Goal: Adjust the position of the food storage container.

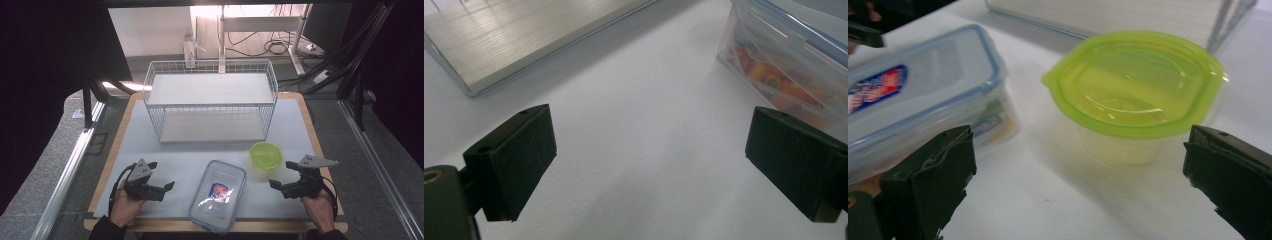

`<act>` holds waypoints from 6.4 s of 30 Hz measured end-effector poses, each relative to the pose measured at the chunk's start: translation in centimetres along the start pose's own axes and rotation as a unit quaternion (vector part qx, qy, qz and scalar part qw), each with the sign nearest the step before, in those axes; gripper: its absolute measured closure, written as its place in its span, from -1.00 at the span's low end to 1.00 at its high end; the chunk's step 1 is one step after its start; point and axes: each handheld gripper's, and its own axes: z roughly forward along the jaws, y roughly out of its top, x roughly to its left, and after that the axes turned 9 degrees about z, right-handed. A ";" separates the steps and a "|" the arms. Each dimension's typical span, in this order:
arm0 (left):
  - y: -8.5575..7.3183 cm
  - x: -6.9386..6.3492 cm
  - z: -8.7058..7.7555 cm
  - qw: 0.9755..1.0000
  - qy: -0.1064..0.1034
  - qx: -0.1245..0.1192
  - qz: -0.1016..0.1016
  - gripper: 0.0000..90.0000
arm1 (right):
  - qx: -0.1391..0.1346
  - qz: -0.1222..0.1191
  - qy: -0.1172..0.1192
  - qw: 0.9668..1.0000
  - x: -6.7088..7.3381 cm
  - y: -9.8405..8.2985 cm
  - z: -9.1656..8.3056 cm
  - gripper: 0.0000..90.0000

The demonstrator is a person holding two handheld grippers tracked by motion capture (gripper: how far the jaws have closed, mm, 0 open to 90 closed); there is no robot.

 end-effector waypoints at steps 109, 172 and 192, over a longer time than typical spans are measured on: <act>0.1 -0.9 0.9 0.999 -0.005 0.021 0.045 -0.91 | 0.070 0.002 -0.122 0.990 -1.8 5.4 5.2 1.00; -1.1 -0.9 -4.6 0.999 0.020 0.010 -0.048 -0.19 | 0.168 -0.082 0.142 0.972 14.1 -1.7 8.8 1.00; -1.6 -2.6 -5.1 0.996 -0.014 0.077 -0.046 0.88 | 0.117 -0.092 0.044 0.988 9.9 1.8 10.3 1.00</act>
